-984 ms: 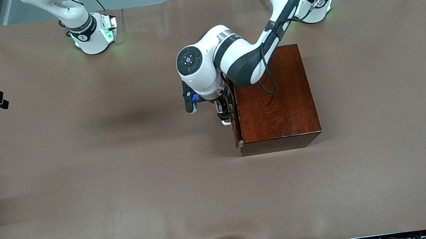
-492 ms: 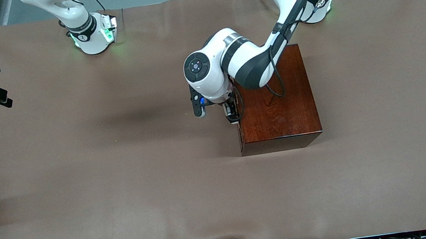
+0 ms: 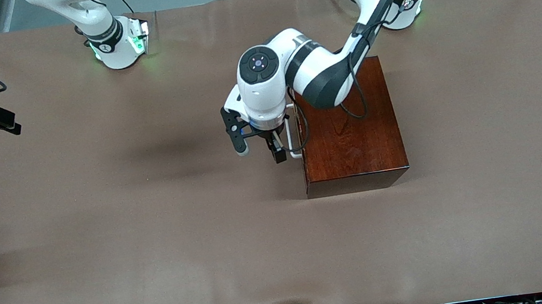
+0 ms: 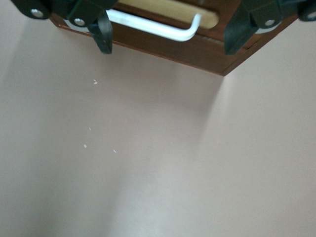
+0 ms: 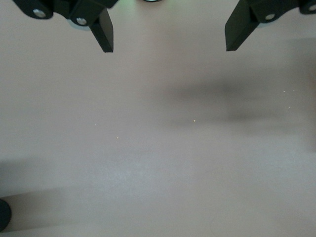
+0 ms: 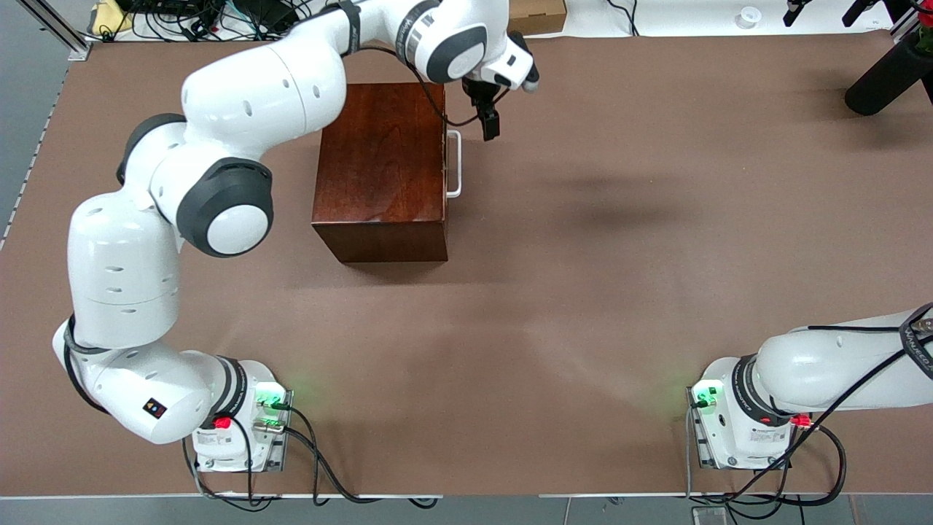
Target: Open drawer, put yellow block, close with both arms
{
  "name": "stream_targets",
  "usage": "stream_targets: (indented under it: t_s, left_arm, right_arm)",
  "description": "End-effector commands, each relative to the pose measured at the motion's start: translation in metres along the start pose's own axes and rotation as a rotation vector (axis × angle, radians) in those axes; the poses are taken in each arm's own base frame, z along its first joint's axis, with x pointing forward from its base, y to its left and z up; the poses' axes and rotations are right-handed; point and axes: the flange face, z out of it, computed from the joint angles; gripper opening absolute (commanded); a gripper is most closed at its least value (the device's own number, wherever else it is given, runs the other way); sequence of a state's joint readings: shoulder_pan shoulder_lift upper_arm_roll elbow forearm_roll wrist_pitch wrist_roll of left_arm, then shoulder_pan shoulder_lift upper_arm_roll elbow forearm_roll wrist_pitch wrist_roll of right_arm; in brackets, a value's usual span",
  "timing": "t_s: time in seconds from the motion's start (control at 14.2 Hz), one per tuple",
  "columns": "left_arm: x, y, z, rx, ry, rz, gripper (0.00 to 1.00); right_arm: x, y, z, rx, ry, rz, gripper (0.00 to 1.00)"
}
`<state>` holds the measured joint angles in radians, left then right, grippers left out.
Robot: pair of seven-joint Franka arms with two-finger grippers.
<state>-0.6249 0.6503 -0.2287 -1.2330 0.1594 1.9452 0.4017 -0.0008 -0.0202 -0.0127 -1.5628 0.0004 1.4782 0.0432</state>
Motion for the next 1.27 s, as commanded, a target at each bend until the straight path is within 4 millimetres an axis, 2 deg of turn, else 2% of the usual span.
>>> stream_targets:
  t_s: [0.0, 0.07, 0.14, 0.28, 0.42, 0.63, 0.77, 0.91, 1.12, 1.19]
  left_arm:
    - [-0.031, -0.01, -0.071, 0.029, -0.012, -0.074, 1.0]
    - [-0.049, -0.021, -0.085, 0.024, -0.054, -0.123, 1.0]
    - [-0.069, -0.035, -0.112, 0.036, -0.067, -0.198, 1.0]
    - [-0.123, -0.068, -0.152, 0.031, -0.125, -0.432, 1.0]
    - [-0.178, -0.094, -0.182, 0.026, -0.197, -0.653, 1.0]
    - [-0.252, -0.144, -0.208, 0.037, -0.218, -0.819, 1.0]
    - [-0.294, -0.172, -0.217, 0.03, -0.209, -0.905, 1.0]
    - [-0.317, -0.186, -0.219, -0.021, -0.183, -0.998, 1.0]
    - [-0.324, -0.187, -0.227, 0.008, -0.172, -1.243, 1.0]
    - [-0.325, -0.186, -0.228, 0.016, -0.17, -1.269, 1.0]
  right_arm:
    - [-0.008, -0.01, -0.009, 0.01, 0.012, -0.022, 1.0]
    - [-0.008, -0.01, -0.009, 0.01, 0.012, -0.021, 1.0]
    - [-0.009, -0.012, -0.009, 0.009, 0.01, -0.022, 1.0]
    - [-0.011, -0.013, -0.016, 0.01, 0.022, -0.021, 1.0]
    - [-0.012, -0.009, -0.02, 0.011, 0.038, -0.015, 1.0]
    - [-0.014, -0.028, -0.02, 0.008, 0.038, -0.044, 1.0]
    - [-0.015, -0.03, -0.02, 0.0, 0.038, -0.049, 1.0]
    - [-0.016, -0.03, -0.021, -0.002, 0.034, -0.049, 1.0]
    - [-0.018, -0.031, -0.023, -0.001, 0.038, -0.051, 1.0]
    - [-0.018, -0.032, -0.022, -0.001, 0.035, -0.052, 1.0]
